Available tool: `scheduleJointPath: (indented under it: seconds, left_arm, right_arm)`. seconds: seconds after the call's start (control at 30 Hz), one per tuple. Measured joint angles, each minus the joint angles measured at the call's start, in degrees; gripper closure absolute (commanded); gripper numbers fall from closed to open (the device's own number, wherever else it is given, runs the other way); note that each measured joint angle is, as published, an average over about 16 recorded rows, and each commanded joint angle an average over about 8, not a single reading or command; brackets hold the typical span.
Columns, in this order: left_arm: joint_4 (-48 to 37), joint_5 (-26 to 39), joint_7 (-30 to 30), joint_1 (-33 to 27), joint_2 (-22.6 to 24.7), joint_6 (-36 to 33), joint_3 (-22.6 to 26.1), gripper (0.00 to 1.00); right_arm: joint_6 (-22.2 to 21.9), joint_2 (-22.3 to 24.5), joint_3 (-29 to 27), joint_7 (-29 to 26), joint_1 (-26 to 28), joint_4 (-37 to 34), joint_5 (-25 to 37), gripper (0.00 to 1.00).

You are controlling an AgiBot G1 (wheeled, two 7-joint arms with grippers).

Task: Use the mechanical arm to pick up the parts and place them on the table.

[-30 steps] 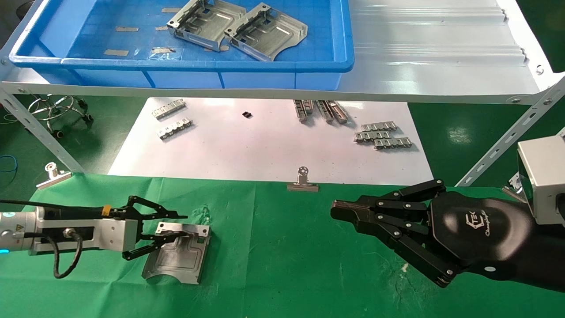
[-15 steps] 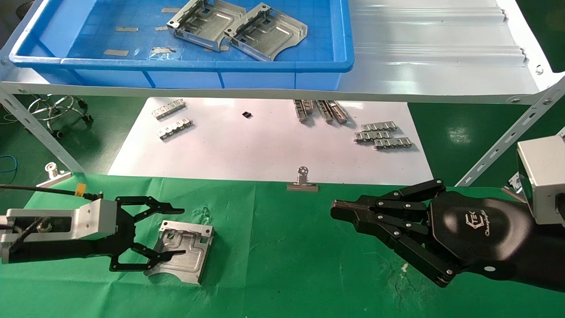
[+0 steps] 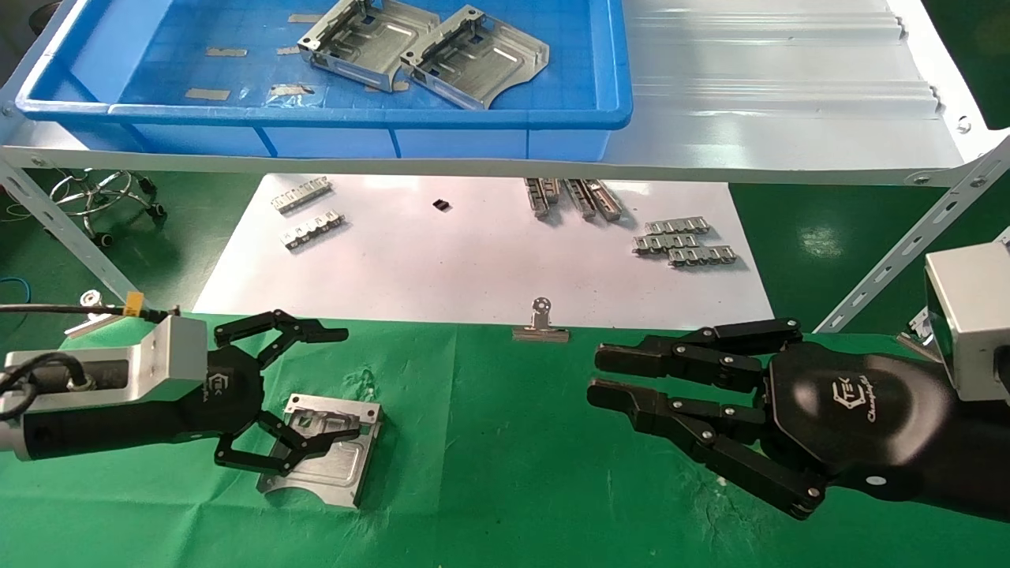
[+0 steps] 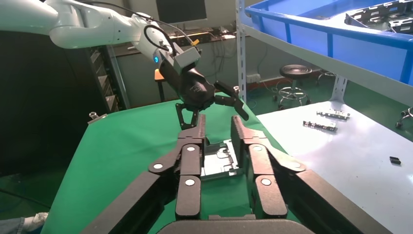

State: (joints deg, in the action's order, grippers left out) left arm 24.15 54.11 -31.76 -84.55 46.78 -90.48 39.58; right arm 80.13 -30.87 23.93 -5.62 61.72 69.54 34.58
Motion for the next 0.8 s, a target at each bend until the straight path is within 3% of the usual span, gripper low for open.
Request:
scheduleJointPath:
  seconds: [0.8]
  left_arm:
    - [28.06,-6.96,24.14,13.05,-6.68,2.72,-13.37,0.0]
  right_arm:
    - [0.0,0.0,0.0,0.0,0.0,0.0,0.0,0.0]
